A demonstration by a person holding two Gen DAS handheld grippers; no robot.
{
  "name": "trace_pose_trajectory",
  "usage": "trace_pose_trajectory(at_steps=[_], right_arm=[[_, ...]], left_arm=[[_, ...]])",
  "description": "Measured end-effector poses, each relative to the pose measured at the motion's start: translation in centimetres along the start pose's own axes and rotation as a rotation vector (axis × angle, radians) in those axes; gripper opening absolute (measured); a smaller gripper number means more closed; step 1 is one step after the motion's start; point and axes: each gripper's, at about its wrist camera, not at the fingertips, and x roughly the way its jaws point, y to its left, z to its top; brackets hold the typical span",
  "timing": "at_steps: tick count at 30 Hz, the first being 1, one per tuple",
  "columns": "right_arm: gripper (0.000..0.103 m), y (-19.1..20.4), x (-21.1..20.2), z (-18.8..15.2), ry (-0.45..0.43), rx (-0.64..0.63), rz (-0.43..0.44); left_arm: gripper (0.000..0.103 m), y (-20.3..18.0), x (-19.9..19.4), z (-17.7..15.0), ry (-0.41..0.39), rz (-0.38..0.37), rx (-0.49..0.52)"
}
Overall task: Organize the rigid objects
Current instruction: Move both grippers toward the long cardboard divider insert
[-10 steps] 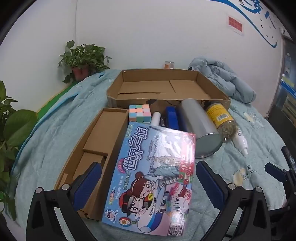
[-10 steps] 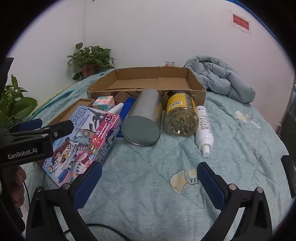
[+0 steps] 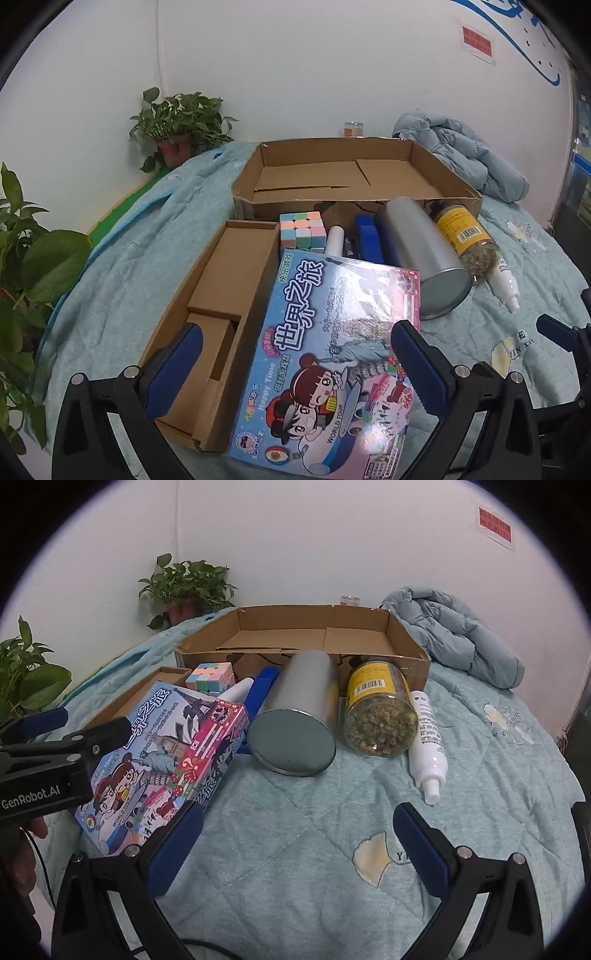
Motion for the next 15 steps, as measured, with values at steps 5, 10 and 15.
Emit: trace_pose_trajectory(at_steps=[5, 10, 15], right_arm=[[0.091, -1.8, 7.2, 4.4, 0.047, 0.008, 0.015], [0.02, -1.7, 8.5, 4.9, 0.075, -0.009, -0.004], [0.06, -2.0, 9.1, 5.6, 0.093, -0.001, -0.014]], left_arm=[[0.055, -1.0, 1.7, 0.9, 0.016, -0.062, 0.009], [0.04, -1.3, 2.4, 1.7, -0.025, -0.083, -0.004], [0.103, -1.1, 2.1, 2.1, -0.105, -0.021, -0.025]])
